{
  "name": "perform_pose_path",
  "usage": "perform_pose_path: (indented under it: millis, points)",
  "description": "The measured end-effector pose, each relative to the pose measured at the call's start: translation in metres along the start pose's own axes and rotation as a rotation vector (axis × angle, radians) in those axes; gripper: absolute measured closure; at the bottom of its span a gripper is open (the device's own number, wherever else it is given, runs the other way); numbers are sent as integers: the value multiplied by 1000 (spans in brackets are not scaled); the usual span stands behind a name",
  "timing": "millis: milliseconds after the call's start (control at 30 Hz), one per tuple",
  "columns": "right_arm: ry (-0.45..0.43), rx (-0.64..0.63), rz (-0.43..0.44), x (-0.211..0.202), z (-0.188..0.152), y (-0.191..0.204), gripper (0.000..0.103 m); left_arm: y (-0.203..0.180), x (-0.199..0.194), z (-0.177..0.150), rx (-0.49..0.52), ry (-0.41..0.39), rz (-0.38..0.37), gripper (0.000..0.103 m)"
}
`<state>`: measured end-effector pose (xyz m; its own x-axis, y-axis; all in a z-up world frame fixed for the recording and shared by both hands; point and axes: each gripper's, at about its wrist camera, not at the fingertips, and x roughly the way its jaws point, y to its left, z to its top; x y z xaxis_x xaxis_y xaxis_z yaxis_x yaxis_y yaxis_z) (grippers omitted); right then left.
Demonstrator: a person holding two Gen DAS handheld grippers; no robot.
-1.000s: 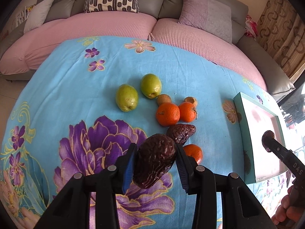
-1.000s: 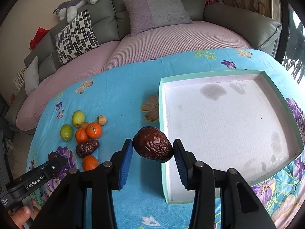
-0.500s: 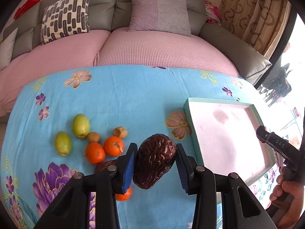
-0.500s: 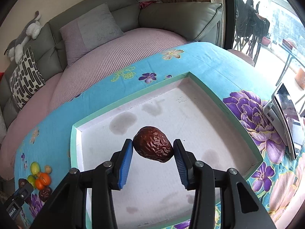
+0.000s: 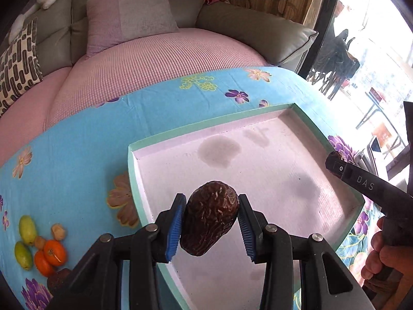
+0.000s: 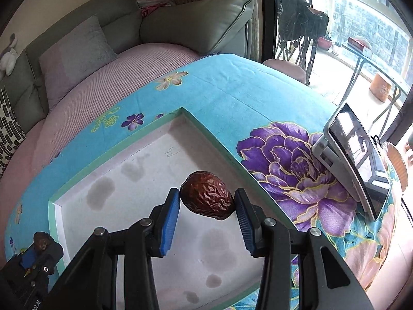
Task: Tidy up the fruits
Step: 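Carry both held dates over the white tray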
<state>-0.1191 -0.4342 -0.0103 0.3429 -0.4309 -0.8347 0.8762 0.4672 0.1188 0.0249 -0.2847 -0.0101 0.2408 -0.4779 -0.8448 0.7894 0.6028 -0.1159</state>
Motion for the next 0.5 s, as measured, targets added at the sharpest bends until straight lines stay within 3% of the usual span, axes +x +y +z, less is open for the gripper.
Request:
perform_pose_path:
  millis: [133,233,500]
  points:
    - [40,35,-1,14,-5,-10,58,-1,22,2,19,29,8,60]
    - [79,35,-12,26,-9,-9,58,2,35,1,30,59,62,60]
    - [77,-6,-40,27,-13,-3,58,6,40,1,31,71,78,60]
